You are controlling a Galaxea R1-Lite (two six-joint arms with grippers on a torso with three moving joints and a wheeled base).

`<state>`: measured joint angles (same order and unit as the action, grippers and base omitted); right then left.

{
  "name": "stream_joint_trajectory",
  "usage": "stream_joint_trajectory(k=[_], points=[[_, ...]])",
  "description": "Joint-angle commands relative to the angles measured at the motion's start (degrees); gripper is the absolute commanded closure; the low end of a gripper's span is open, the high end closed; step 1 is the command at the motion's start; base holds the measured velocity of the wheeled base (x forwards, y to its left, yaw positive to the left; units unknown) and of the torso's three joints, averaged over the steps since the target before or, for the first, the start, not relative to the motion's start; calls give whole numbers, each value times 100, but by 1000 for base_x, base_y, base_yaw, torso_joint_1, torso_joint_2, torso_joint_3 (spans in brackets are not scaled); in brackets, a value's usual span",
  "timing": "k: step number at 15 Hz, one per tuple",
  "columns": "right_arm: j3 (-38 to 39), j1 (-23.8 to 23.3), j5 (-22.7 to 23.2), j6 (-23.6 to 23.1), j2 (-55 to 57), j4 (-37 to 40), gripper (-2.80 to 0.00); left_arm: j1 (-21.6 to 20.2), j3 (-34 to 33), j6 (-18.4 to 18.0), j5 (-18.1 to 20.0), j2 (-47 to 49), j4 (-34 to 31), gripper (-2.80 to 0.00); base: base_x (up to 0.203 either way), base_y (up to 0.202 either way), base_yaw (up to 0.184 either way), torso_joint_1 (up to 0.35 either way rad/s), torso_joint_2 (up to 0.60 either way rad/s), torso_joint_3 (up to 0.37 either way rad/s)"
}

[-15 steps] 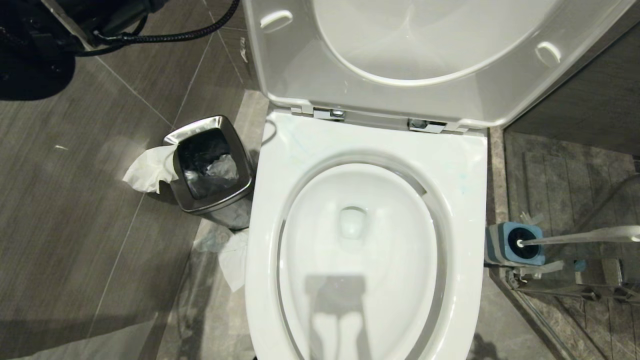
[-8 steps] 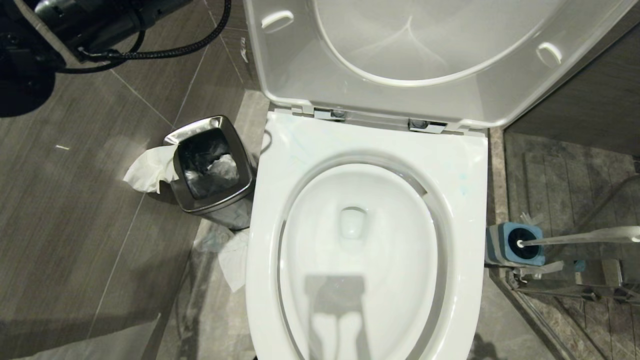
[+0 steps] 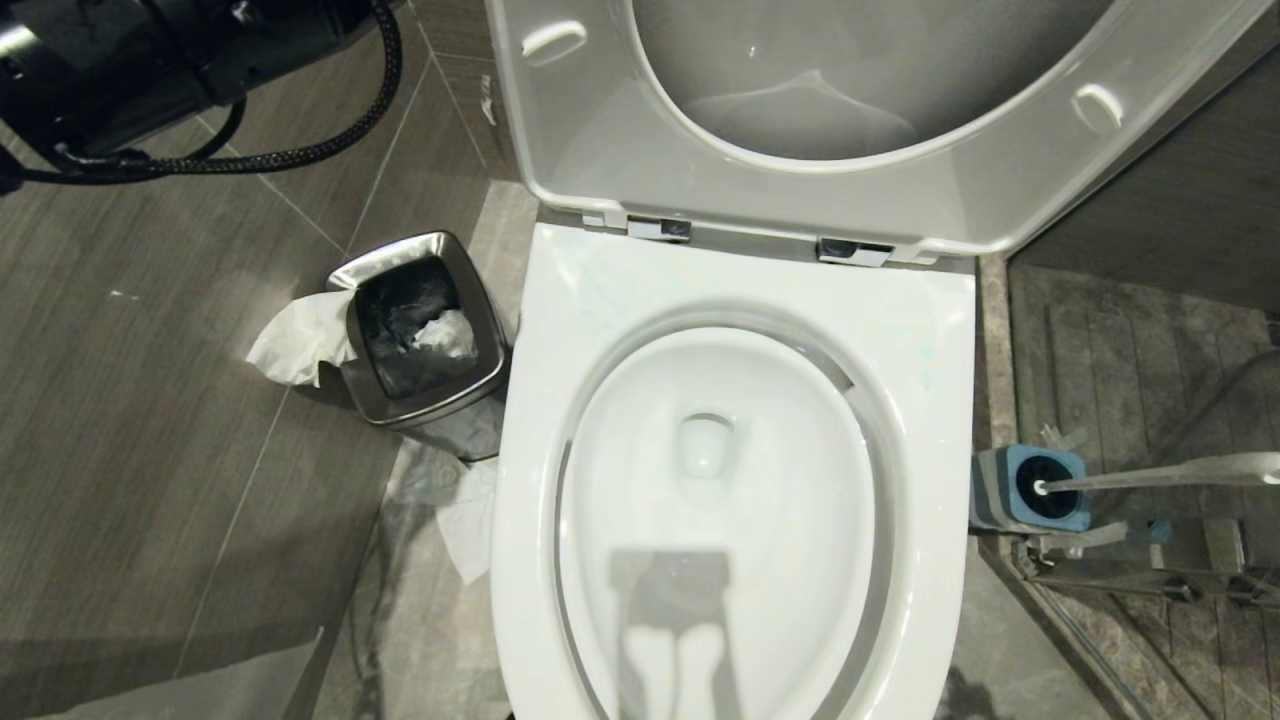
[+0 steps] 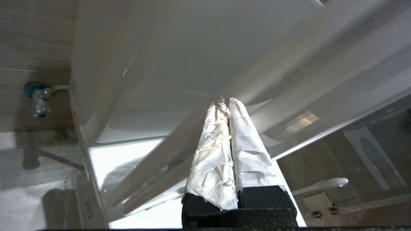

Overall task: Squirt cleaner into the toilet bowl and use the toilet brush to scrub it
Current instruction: Close the toilet lid

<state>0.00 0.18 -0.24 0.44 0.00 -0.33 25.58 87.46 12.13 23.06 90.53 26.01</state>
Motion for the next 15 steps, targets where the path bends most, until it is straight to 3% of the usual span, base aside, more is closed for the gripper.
stream_joint_trajectory(k=[1,10,15], points=[[0,-1,-2,0,9,-2,0,-33,-176,9,-3,-249,28,0,0,0,0,0,0,0],[0,-1,-2,0,9,-2,0,-282,-264,-28,-45,-470,-332,0,0,0,0,0,0,0],[0,-1,-2,0,9,3,0,-231,571,-210,-471,289,-51,0,0,0,0,0,0,0]])
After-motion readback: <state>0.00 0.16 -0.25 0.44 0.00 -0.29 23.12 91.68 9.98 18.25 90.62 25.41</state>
